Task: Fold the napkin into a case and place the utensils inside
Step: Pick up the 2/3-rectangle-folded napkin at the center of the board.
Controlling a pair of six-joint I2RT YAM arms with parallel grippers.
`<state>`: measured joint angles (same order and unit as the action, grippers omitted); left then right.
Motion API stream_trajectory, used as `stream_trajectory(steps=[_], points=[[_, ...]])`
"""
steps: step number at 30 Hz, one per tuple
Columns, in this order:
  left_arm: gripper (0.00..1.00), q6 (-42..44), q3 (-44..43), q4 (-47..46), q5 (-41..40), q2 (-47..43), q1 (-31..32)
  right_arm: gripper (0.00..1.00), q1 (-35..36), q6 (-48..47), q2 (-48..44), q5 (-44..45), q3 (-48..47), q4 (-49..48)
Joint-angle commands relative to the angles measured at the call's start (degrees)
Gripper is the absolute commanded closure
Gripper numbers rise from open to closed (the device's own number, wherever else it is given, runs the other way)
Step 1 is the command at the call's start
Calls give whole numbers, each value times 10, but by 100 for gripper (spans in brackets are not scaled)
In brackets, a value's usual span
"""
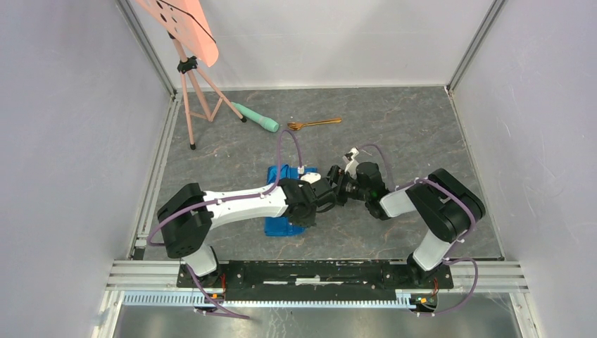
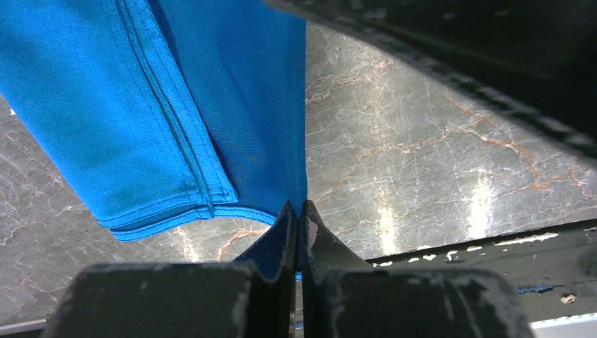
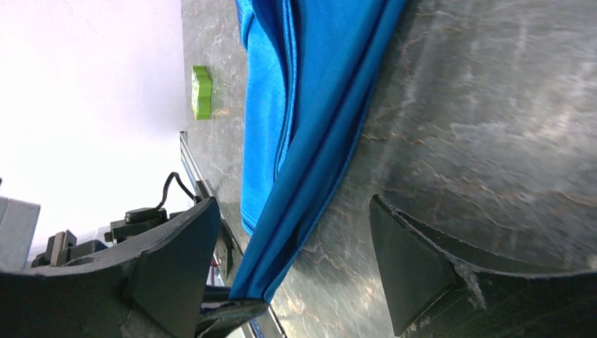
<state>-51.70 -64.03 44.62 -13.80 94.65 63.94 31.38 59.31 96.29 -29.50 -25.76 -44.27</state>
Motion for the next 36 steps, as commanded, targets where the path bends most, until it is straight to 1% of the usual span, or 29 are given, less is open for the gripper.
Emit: stream_trajectory(steps=[1, 12, 15, 18, 21, 25, 27, 28, 29, 31, 32, 33, 34, 36], points=[[98, 27, -5, 0, -3, -32, -3, 17, 23, 30, 25, 29, -29, -51], [98, 26, 5, -2, 0, -42, -3, 28, 43, 43, 80, 51, -44, -77], [98, 25, 7, -9, 6, -41, -3, 33, 44, 44, 94, 55, -56, -84], [98, 26, 8, -10, 6, -42, -3, 37, 43, 40, 103, 68, -62, -84], [98, 24, 14, -15, 9, -45, -3, 43, 43, 39, 114, 78, -67, -92], [98, 22, 19, -24, 13, -47, -4, 57, 43, 37, 127, 82, -77, -98], [98, 21, 20, -27, 17, -47, -4, 72, 42, 18, 125, 92, -80, -85], [98, 21, 21, -31, 25, -48, -3, 83, 41, 4, 121, 97, -80, -80], [96, 21, 24, -38, 35, -51, -3, 98, 40, -10, 119, 94, -80, -75], [77, 22, 36, -59, 45, -69, -4, 99, 35, -38, 120, 67, -75, -79], [66, 24, 44, -73, 48, -85, -4, 100, 31, -48, 125, 47, -71, -101], [57, 25, 53, -86, 47, -103, -6, 100, 28, -52, 131, 26, -67, -118], [51, 25, 62, -98, 48, -117, -11, 100, 24, -54, 134, 12, -59, -139], [45, 27, 75, -113, 60, -141, -30, 100, 15, -56, 138, -10, -49, -154]])
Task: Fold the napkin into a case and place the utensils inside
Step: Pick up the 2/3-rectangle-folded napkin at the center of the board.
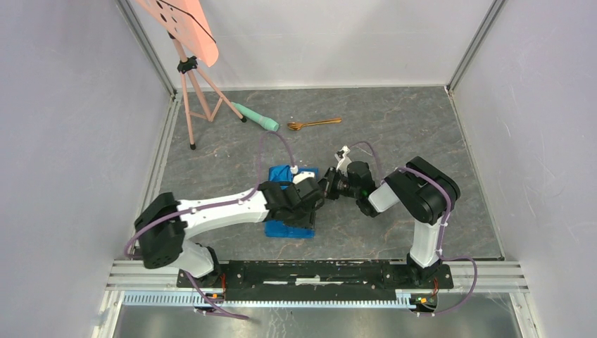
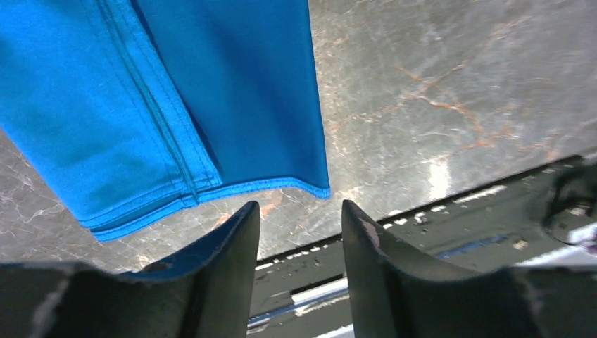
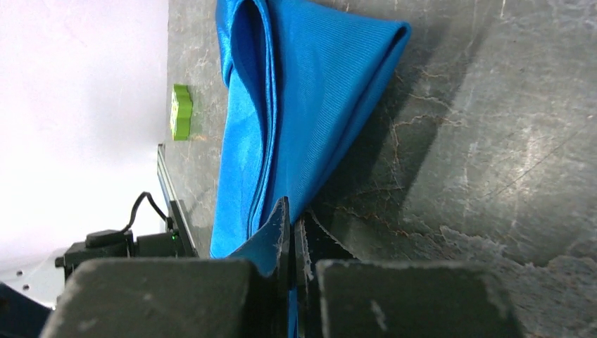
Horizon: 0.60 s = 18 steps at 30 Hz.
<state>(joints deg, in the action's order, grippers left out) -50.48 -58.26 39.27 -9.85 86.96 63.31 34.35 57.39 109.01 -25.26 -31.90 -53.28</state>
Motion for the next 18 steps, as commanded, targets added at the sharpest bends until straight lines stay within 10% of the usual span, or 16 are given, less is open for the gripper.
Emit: stream_trajectory(steps=[1, 11, 18], points=[[44, 18, 25, -70, 27, -76, -36, 100, -19, -44, 13, -68, 10, -60], [46, 10, 124, -263, 96, -111, -192, 100, -68, -156, -40, -124, 32, 60], [72, -11, 102, -366, 145, 8, -215, 100, -108, -241, -81, -130, 33, 177]])
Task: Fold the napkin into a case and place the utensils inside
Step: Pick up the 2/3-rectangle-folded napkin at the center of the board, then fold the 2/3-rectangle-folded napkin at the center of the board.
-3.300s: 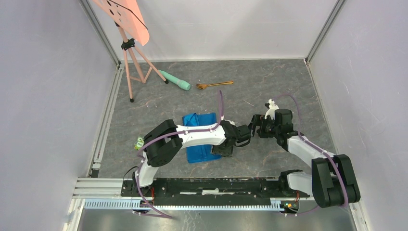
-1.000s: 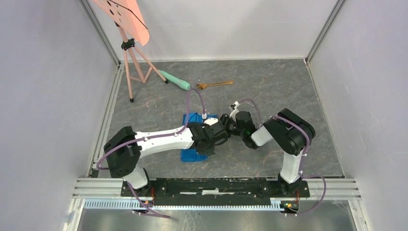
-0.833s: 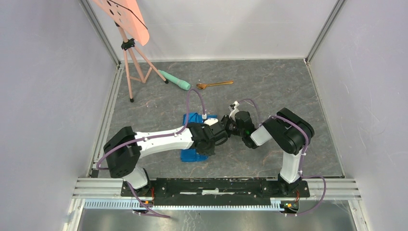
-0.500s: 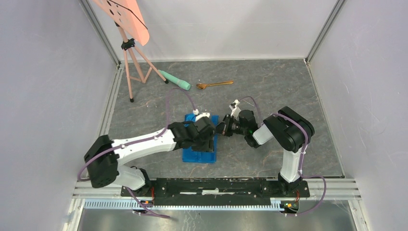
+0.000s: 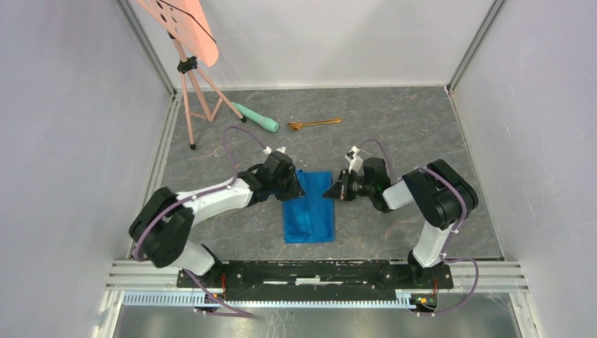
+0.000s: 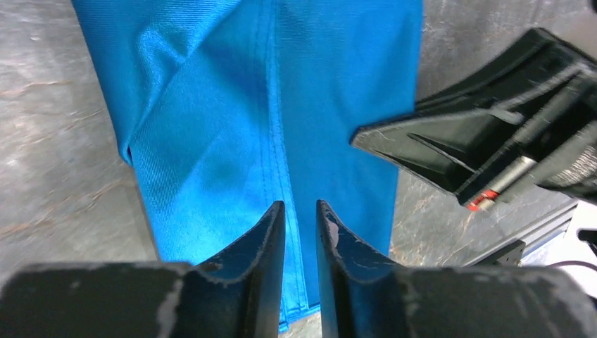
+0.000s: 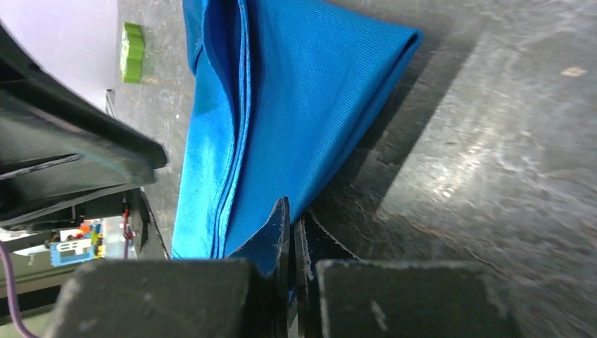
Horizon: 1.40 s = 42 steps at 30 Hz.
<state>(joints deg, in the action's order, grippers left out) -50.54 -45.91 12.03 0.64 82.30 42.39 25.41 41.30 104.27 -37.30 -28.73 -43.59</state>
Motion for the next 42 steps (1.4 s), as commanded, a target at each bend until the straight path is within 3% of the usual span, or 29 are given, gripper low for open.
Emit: stream_trajectory(steps=[1, 6, 19, 29, 35, 42], points=[[75, -15, -29, -99, 40, 70, -7, 100, -23, -89, -40, -9, 0, 91], [88, -25, -51, -101, 26, 117, -13, 100, -29, -125, -63, 7, -19, 154], [97, -38, -51, -118, 26, 189, -26, 99, -13, -152, -104, 82, -64, 250], [98, -59, -17, -174, 46, 210, -25, 99, 109, -125, -142, 347, -160, 416], [98, -62, -2, -199, 58, 215, -27, 100, 169, -92, -114, 410, -223, 473], [98, -53, 16, -219, 64, 201, -38, 100, 184, -137, -130, 506, -268, 572]])
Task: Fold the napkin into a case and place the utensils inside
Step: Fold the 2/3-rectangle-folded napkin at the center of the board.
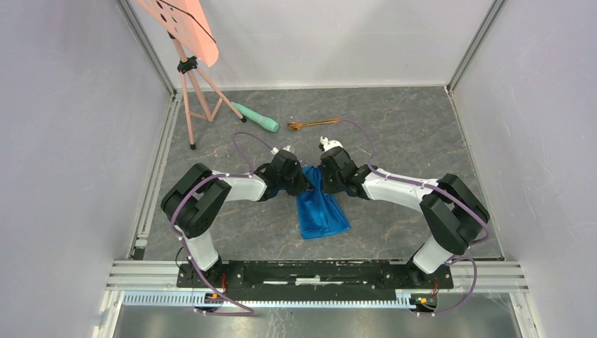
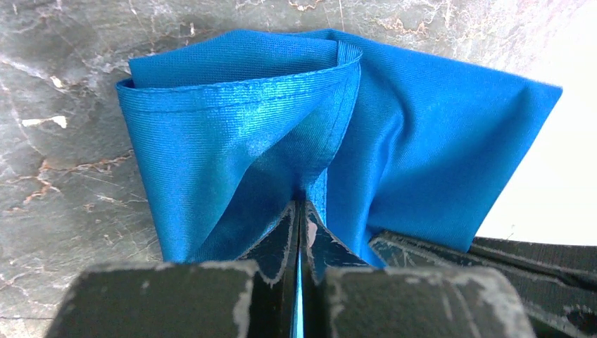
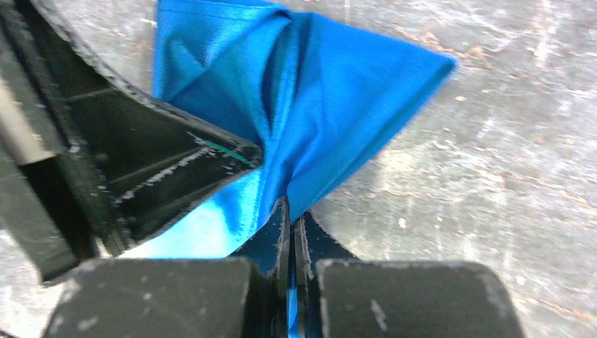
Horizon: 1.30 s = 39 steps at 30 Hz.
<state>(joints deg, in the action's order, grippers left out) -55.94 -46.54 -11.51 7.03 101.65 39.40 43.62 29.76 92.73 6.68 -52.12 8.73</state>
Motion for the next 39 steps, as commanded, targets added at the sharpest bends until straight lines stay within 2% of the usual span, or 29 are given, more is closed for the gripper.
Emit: stream_trajectory(steps=[1, 4, 9, 12, 17, 23, 29, 36, 39], points=[[98, 0, 24, 14, 0, 6, -9, 99, 2, -24, -17, 71, -37, 57], [98, 0, 26, 4, 9, 9, -14, 100, 2, -25, -16, 82, -47, 87], [98, 3, 24, -7, 19, 12, -16, 100, 8, 7, -13, 89, -47, 82], [98, -3, 21, -15, 25, 20, -16, 100, 34, 50, 7, 155, -79, 121], [98, -23, 16, -39, 36, 36, -16, 100, 72, 118, 71, 247, -182, 246], [98, -42, 11, -76, 47, 48, -17, 100, 93, 133, 108, 260, -208, 259], [97, -34, 42, -72, 29, 2, -26, 100, 91, 127, 107, 302, -203, 281], [90, -41, 62, -115, 89, -16, -41, 100, 91, 119, 105, 319, -199, 299], [81, -48, 71, -136, 122, -26, -41, 100, 91, 122, 99, 312, -195, 295]])
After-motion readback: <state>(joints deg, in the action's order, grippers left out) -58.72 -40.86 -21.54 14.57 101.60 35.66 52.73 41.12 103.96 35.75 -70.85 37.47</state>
